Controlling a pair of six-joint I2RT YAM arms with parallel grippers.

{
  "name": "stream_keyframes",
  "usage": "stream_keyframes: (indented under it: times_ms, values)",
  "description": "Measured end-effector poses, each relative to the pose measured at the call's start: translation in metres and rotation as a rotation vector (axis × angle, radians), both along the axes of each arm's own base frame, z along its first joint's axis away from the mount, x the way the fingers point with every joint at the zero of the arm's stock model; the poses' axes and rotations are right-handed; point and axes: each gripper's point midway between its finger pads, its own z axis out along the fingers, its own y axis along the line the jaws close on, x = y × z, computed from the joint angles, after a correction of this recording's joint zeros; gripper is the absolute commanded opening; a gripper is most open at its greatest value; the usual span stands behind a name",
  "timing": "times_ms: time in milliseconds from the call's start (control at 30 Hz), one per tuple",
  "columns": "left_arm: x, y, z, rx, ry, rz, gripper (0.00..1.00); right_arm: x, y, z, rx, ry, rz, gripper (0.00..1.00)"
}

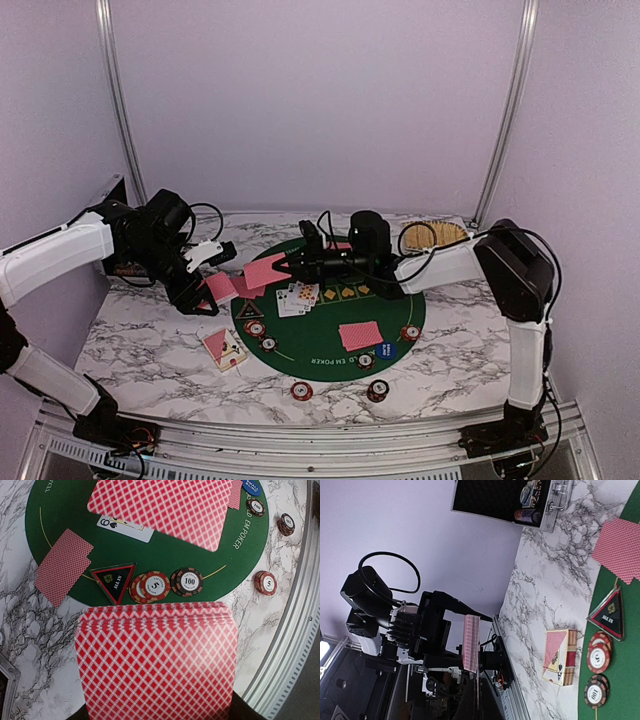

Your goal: Distribute texas hold em gaming equipment

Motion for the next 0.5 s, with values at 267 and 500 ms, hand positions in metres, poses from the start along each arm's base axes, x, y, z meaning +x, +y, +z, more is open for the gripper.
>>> stream_keyframes:
  times_ms: [267,500]
  values:
    - [0.000,0.000,0.000,0.000,0.000,0.000,0.00,0.029,-0.042,-0.027,-0.094,0.000,-0.075,0.00]
    - [0.000,0.000,0.000,0.000,0.000,0.000,0.00,0.058,-0.079,-0.070,-0.265,-0.003,-0.142,0.00]
